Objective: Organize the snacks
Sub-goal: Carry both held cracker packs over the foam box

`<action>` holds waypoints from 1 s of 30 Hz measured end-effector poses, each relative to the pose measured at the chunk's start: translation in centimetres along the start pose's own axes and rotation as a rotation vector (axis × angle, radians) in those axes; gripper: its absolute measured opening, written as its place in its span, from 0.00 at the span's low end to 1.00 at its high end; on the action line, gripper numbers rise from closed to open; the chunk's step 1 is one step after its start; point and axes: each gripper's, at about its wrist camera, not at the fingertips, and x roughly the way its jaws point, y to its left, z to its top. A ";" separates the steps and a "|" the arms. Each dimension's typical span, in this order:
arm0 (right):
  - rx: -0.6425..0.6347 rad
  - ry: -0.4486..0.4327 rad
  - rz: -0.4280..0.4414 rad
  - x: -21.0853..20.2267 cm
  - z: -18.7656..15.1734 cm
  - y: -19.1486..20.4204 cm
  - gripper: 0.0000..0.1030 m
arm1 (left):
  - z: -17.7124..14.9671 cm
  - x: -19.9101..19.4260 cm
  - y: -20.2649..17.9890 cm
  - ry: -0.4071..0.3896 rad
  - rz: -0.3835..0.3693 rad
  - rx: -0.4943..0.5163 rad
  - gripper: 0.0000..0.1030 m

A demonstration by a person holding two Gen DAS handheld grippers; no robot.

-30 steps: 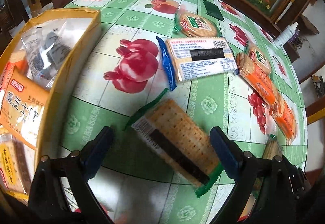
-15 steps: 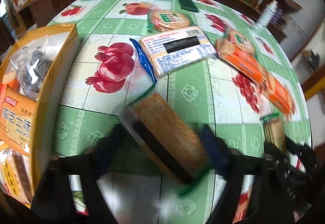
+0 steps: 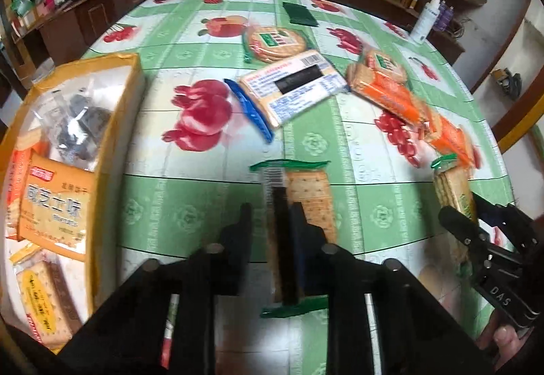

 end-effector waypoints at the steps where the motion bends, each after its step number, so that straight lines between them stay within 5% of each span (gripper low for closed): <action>1: 0.004 0.000 0.008 0.1 0.0 -0.1 0.45 | 0.0 0.1 0.2 0.007 -0.007 -0.008 0.38; 3: 0.012 0.000 0.013 0.1 -0.2 -0.1 0.45 | -0.1 0.4 0.2 0.020 -0.037 -0.027 0.60; 7: 0.017 -0.002 0.020 0.0 -0.3 -0.2 0.45 | -0.4 0.0 -1.6 0.001 -0.038 0.012 0.75; 10: 0.016 -0.001 0.021 0.0 -0.2 -0.2 0.45 | -0.6 0.8 -3.0 0.010 0.014 0.075 0.75; 12: 0.017 -0.001 0.028 0.0 -0.3 -0.2 0.45 | -0.9 1.8 -3.3 0.038 0.021 0.095 0.48; 30: -0.055 -0.042 0.106 -0.3 2.4 4.8 0.45 | 0.1 -5.0 1.3 -0.146 0.083 0.044 0.48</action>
